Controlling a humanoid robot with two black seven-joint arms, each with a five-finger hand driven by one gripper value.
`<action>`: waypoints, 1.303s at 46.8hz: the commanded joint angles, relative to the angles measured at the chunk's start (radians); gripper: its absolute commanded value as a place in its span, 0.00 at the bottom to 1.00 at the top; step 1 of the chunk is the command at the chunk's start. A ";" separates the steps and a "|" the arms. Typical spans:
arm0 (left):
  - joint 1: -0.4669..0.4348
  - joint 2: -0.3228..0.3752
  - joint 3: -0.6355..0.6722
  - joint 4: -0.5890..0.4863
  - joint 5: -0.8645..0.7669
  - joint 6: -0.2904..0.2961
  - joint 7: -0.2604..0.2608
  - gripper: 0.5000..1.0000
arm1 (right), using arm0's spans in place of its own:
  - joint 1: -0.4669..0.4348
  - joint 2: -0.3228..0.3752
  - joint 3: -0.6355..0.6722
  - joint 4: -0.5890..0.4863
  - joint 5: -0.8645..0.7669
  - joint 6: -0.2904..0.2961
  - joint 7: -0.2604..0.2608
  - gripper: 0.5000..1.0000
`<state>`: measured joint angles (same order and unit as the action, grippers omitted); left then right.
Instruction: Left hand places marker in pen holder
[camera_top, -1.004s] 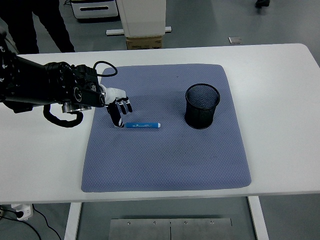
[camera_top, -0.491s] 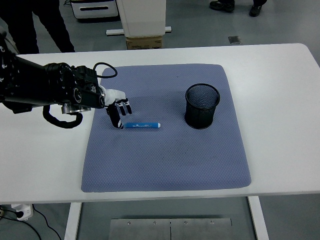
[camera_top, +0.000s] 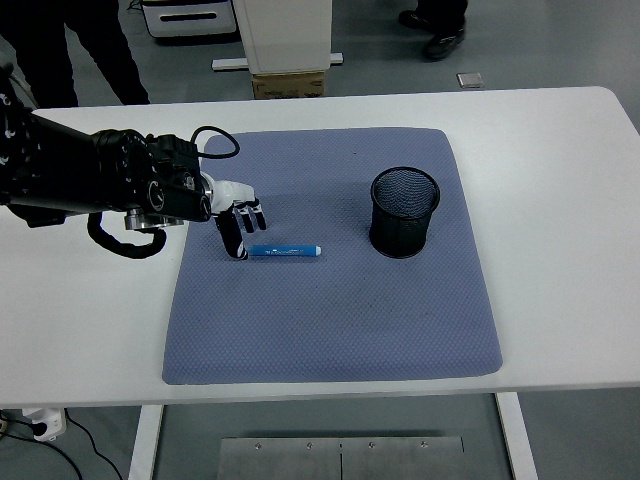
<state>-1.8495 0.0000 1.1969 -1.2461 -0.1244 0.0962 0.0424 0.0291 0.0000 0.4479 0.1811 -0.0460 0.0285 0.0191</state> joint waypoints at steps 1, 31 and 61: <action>0.001 0.000 0.000 0.001 0.002 0.020 -0.001 0.52 | 0.000 0.000 0.000 0.000 0.000 -0.001 -0.001 1.00; 0.001 0.000 -0.007 -0.015 0.019 0.033 -0.001 0.52 | 0.000 0.000 0.000 0.000 0.000 0.001 0.001 1.00; 0.004 0.000 -0.005 -0.016 0.058 0.036 -0.002 0.38 | 0.000 0.000 0.000 0.000 0.000 -0.001 0.001 1.00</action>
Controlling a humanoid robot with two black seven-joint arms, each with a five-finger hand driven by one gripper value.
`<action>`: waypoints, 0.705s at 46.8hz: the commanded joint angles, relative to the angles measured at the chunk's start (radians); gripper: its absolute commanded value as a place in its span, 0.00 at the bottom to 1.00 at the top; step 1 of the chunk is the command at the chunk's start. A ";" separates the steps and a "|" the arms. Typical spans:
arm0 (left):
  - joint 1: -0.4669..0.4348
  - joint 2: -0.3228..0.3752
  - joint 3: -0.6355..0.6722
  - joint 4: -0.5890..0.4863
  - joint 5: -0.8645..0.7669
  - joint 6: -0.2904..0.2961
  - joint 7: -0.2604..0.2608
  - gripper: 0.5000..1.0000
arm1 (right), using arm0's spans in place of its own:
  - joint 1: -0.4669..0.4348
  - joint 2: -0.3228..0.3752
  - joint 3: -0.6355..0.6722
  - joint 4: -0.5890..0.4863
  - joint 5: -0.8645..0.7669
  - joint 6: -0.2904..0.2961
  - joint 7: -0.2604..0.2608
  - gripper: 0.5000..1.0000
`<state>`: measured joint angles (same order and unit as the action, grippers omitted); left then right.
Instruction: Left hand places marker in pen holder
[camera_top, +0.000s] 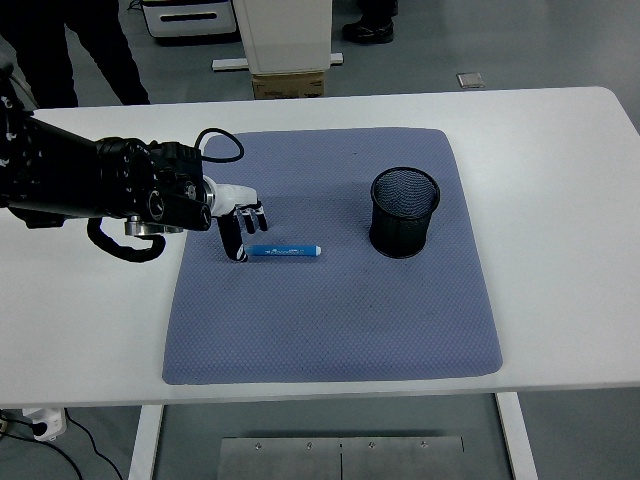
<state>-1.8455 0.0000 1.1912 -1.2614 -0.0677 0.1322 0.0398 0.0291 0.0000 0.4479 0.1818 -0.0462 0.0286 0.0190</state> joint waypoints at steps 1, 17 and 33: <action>0.000 0.000 0.001 -0.001 0.003 0.000 0.000 0.37 | 0.000 0.000 0.000 -0.001 0.000 -0.001 0.001 1.00; 0.000 0.000 0.013 -0.012 0.034 0.004 0.000 0.27 | 0.000 0.000 0.000 -0.001 -0.001 0.001 0.001 1.00; -0.001 0.000 0.019 -0.010 0.062 0.007 0.000 0.29 | 0.000 0.000 0.000 0.001 0.000 -0.001 0.001 1.00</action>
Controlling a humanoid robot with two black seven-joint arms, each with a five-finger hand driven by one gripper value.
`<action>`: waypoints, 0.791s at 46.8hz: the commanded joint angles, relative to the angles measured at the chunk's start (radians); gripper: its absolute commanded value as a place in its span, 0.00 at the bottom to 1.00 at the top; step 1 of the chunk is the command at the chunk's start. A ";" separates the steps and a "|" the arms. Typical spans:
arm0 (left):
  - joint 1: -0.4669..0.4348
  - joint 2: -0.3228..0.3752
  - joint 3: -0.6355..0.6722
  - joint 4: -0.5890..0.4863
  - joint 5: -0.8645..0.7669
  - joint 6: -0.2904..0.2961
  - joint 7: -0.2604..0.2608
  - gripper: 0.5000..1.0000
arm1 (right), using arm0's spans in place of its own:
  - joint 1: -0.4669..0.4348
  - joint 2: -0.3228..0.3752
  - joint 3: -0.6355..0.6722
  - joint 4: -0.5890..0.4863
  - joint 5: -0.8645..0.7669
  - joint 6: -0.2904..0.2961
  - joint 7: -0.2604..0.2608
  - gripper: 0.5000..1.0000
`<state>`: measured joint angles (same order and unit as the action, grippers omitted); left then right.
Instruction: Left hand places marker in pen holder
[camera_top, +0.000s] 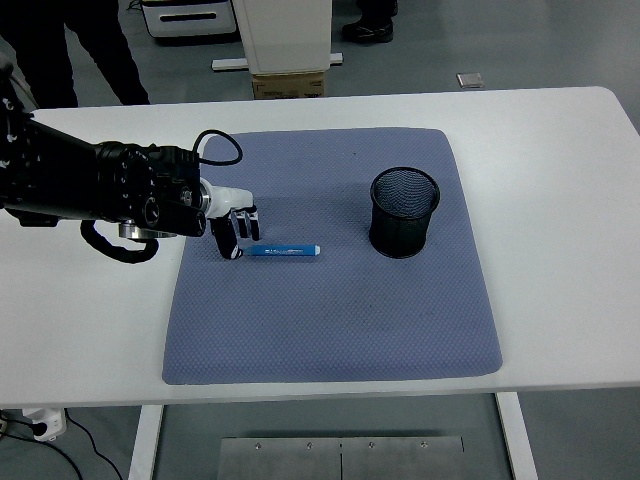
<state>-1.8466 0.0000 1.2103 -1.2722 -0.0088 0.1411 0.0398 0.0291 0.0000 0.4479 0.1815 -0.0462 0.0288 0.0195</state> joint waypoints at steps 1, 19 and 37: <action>0.000 0.000 0.000 0.001 0.003 -0.002 0.000 0.30 | 0.000 0.000 0.000 0.000 0.000 0.000 0.000 1.00; 0.009 0.000 -0.009 0.001 0.004 -0.006 0.000 0.36 | 0.000 0.000 0.000 0.000 0.000 0.000 0.000 1.00; 0.021 0.000 -0.011 0.001 0.018 -0.006 0.000 0.37 | 0.000 0.000 0.000 0.000 0.000 0.000 0.000 1.00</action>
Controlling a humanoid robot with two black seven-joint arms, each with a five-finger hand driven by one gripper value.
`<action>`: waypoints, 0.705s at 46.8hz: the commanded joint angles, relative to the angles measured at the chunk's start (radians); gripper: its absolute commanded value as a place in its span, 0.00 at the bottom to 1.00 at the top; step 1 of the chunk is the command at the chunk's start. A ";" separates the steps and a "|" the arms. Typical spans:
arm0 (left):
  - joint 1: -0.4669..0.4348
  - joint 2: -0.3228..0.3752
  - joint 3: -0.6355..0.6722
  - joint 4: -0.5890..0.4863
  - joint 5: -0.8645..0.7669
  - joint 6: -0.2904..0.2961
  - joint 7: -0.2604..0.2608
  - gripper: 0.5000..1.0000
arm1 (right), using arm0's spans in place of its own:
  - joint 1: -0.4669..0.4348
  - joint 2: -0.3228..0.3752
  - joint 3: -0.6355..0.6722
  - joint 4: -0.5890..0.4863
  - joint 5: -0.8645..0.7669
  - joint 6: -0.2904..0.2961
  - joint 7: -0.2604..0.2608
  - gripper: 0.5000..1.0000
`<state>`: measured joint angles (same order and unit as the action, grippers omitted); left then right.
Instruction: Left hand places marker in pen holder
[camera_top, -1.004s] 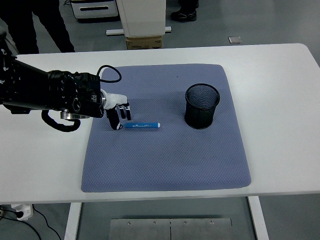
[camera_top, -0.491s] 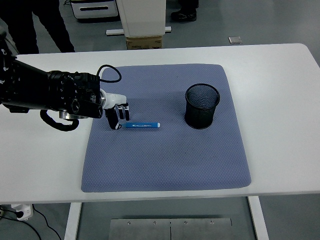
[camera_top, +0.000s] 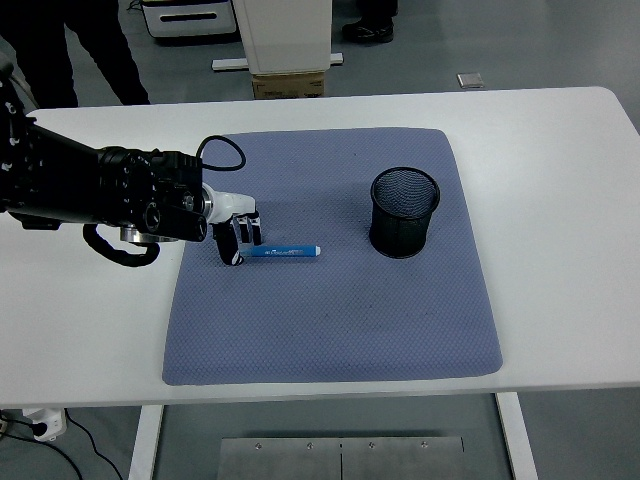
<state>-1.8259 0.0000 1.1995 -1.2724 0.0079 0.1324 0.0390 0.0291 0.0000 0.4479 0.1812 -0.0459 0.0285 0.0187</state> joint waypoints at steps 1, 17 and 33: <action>0.000 0.000 0.000 0.001 0.001 0.003 -0.001 0.37 | 0.000 0.000 0.000 0.001 0.000 -0.001 0.001 1.00; -0.004 0.000 0.003 0.007 0.001 0.004 0.001 0.37 | 0.000 0.000 0.000 0.001 0.000 0.001 0.000 1.00; -0.009 0.000 0.008 0.010 0.001 0.006 -0.001 0.35 | 0.000 0.000 0.000 0.000 0.000 -0.001 0.000 1.00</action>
<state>-1.8345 0.0000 1.2043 -1.2625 0.0092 0.1372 0.0383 0.0292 0.0000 0.4479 0.1812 -0.0462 0.0277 0.0193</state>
